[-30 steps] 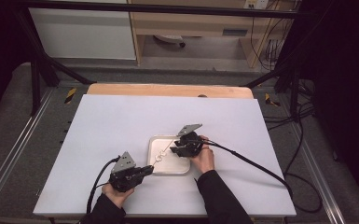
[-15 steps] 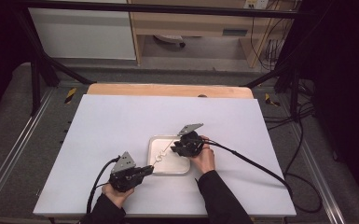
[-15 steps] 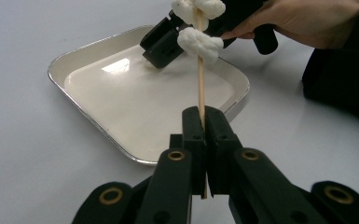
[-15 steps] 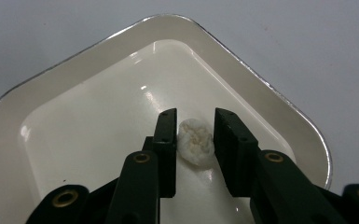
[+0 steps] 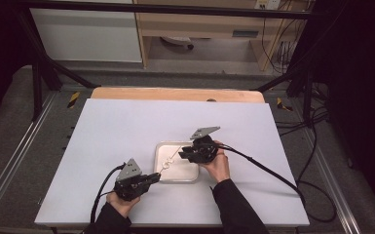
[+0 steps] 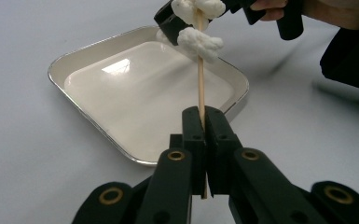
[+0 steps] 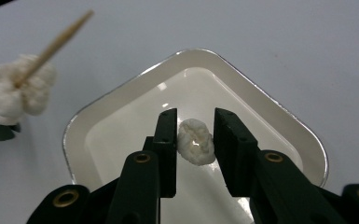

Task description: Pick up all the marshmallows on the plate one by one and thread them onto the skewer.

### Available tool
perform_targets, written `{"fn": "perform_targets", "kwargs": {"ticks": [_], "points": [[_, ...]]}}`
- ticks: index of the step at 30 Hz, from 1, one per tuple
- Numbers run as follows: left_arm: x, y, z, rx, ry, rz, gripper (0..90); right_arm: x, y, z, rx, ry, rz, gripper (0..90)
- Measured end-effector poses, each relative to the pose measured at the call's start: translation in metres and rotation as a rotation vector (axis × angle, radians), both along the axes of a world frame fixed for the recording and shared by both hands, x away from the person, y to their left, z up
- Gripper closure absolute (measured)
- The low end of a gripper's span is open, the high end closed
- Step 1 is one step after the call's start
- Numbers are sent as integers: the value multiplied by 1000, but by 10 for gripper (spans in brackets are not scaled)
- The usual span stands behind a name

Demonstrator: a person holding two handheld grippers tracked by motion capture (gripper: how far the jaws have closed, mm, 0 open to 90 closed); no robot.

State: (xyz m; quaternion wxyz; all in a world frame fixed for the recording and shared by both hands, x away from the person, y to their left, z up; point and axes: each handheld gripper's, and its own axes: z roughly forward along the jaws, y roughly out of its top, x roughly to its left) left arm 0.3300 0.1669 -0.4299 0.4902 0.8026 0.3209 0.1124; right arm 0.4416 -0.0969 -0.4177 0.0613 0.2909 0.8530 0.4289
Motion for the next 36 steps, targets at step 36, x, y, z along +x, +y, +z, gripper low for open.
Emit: {"fn": "perform_targets", "kwargs": {"ticks": [36], "points": [[-3, -4, 0, -4, -10, -27, 875, -31, -59, 43, 403, 54, -44, 714]]}}
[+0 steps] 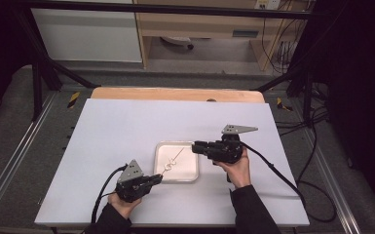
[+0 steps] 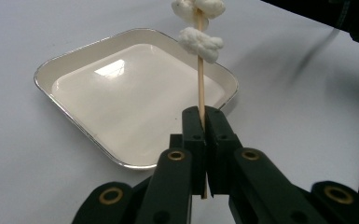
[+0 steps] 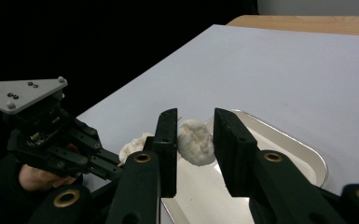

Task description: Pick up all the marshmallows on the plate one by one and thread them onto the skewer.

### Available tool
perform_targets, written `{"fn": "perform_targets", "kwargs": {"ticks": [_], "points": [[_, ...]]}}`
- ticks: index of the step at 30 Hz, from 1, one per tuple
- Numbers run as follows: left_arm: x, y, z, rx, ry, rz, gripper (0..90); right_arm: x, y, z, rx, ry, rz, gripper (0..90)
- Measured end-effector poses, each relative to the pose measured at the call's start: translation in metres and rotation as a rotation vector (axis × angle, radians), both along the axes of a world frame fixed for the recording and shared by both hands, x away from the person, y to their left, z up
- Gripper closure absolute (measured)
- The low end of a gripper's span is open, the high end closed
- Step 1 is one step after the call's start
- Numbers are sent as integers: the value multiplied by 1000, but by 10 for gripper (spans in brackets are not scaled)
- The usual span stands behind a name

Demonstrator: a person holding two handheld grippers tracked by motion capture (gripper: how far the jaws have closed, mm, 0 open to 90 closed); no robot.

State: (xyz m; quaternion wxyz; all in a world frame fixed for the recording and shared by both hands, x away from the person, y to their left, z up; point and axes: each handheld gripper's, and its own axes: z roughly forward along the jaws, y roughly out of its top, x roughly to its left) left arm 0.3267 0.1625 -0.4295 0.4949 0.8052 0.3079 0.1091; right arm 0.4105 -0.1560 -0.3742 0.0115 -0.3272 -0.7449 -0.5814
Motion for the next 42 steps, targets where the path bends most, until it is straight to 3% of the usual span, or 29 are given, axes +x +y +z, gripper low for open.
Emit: {"fn": "perform_targets", "kwargs": {"ticks": [5, 14, 26, 42], "points": [[0, 0, 0, 2, -3, -6, 874, 1, 1, 3, 35, 12, 3, 717], [-1, -1, 0, -1, -5, -8, 875, 7, 7, 6, 54, 16, 5, 717], [-1, -1, 1, -6, -8, -10, 875, 13, 14, -1, 94, 69, 34, 720], [-2, -1, 1, -11, -14, -22, 875, 14, 18, -6, 101, 98, 62, 724]]}}
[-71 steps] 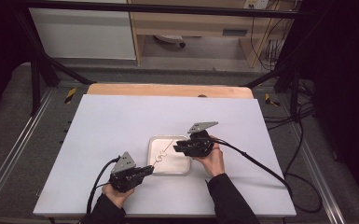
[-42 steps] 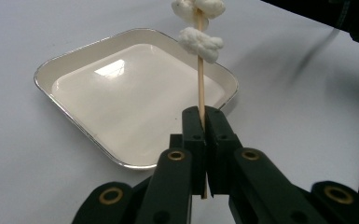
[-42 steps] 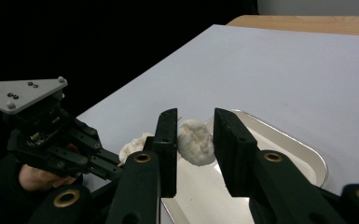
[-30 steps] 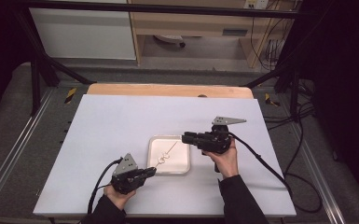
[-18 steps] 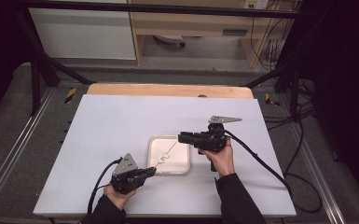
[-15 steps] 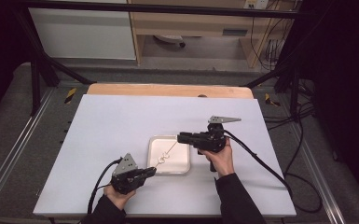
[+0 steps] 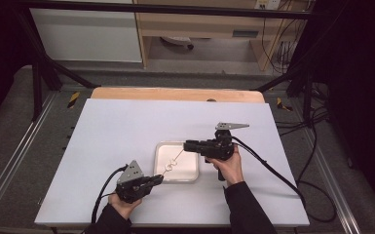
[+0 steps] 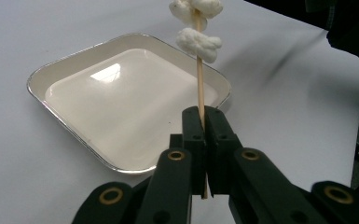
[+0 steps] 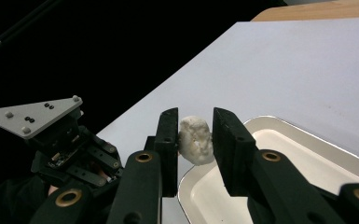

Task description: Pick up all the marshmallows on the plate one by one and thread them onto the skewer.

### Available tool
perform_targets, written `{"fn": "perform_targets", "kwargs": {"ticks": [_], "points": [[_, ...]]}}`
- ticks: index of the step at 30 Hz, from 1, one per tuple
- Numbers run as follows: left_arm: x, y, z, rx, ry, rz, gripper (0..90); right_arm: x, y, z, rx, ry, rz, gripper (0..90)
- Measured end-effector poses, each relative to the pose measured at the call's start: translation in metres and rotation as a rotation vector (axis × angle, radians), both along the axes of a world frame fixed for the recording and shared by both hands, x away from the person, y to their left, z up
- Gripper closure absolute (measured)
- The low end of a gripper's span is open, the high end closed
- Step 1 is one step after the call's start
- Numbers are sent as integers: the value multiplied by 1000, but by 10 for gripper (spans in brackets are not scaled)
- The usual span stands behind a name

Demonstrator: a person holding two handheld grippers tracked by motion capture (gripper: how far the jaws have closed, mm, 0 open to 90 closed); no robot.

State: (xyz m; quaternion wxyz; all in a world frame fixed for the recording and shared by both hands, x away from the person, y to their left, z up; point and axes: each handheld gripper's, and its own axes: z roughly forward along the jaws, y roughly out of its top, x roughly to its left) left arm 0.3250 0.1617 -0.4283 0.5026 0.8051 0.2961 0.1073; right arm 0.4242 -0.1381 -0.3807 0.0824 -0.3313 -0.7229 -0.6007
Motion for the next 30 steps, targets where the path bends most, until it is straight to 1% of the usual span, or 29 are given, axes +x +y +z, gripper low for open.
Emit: {"fn": "perform_targets", "kwargs": {"ticks": [5, 14, 19, 21, 22, 23, 25, 27, 30], "points": [[0, -1, 0, 3, -2, -6, 875, 0, -1, 2, 10, -7, -11, 733], [0, -1, 0, 9, -2, -7, 875, 0, 2, -2, 6, 21, 27, 740], [0, -2, -1, 20, 3, -10, 876, -3, 5, -7, -2, 24, 32, 752], [0, -2, -1, 14, 0, -11, 875, -4, 8, -9, -3, 30, 43, 754], [0, -3, -1, 26, 2, -9, 876, -5, 10, -11, -7, 35, 49, 751], [-1, -3, -2, 36, 0, -6, 875, -6, 11, -13, -14, 27, 43, 751], [0, -3, -3, 41, 9, -6, 876, -7, 12, -15, -19, 26, 43, 750], [0, -4, -3, 46, 9, -5, 876, -7, 13, -16, -23, 24, 37, 750], [0, -5, -3, 53, 14, -9, 877, -9, 13, -16, -31, 18, 44, 750]]}}
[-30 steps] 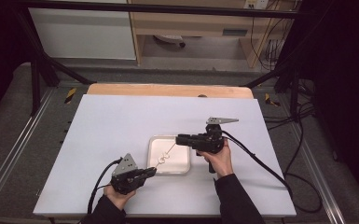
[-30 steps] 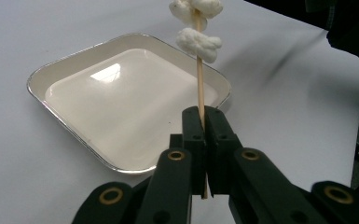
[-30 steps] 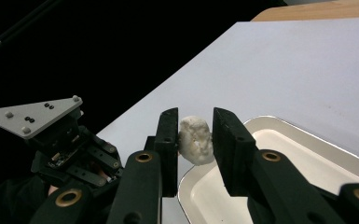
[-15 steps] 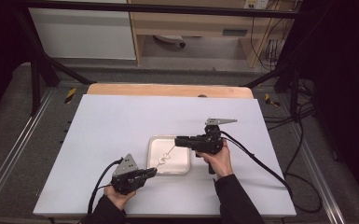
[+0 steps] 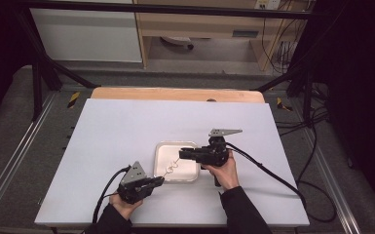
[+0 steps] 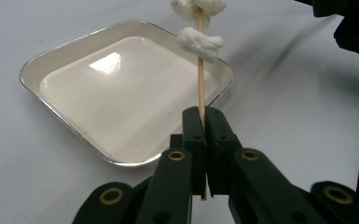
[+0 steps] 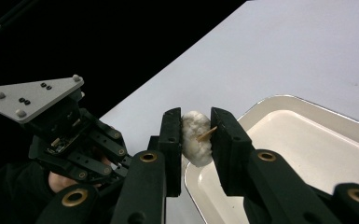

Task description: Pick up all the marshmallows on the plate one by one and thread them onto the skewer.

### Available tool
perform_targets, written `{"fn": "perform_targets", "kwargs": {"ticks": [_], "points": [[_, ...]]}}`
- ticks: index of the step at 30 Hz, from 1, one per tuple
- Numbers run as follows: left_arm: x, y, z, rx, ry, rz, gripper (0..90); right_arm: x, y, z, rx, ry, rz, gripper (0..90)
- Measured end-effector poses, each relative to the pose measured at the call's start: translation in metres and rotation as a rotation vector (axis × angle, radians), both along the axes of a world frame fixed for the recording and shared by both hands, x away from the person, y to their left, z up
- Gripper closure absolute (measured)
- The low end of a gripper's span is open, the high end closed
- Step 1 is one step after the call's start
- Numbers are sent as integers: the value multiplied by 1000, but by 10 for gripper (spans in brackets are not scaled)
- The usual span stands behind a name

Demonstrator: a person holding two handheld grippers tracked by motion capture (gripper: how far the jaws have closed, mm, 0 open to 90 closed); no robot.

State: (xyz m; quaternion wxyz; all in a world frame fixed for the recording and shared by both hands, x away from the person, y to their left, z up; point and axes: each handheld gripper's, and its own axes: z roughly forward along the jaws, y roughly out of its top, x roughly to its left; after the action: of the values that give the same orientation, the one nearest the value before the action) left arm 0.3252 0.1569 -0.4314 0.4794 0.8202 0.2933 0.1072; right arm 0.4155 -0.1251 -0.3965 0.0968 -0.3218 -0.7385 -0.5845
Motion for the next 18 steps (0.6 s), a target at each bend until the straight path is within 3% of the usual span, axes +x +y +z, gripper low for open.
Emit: {"fn": "perform_targets", "kwargs": {"ticks": [4, 10, 18], "points": [[0, -2, 0, 19, -1, -4, 878, -1, 0, 0, -20, -3, 8, 745], [0, -1, 2, -15, 2, -15, 881, -2, 2, -2, -6, 14, 33, 740], [0, -2, 0, -3, 6, -7, 880, -5, 9, -13, -20, 30, 59, 740]]}}
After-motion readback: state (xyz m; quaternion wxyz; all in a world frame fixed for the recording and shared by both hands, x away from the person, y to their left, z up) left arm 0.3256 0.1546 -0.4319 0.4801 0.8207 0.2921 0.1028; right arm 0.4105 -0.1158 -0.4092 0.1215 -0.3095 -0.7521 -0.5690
